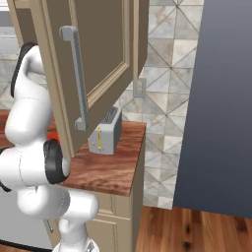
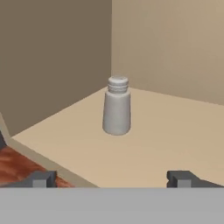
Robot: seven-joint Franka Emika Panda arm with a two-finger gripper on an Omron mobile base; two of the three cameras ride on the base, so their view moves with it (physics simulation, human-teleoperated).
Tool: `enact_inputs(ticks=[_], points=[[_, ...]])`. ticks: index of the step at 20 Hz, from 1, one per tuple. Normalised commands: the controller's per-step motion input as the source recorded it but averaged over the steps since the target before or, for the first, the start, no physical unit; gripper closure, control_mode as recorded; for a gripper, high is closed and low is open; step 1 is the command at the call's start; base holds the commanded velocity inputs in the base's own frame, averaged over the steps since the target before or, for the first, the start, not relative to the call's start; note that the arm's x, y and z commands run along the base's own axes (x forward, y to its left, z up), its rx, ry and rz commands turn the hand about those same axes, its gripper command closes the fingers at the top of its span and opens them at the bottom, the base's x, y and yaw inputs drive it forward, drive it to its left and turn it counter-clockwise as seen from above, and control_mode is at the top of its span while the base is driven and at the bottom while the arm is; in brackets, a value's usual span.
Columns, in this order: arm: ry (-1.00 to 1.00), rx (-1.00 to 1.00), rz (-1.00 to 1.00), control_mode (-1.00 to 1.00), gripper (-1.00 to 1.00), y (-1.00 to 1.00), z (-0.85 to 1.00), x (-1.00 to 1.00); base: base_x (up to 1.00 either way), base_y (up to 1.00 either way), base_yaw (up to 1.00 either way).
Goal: Retrieve the bottle and the shaker from the cabinet and place them next to the mixing bowl on the counter. Then add garlic from the fridge to the mixing bowl.
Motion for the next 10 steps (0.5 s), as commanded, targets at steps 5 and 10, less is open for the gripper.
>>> enact_inputs(ticks=[5,10], points=[[0.06,0.00,0.00,-1.00,-1.00,0.11,0.00,0.61,0.00,0.00,0.00],[0.01,0.00,0.00,-1.00,-1.00,0.28,0.00,0.31,0.00,0.00,0.00]])
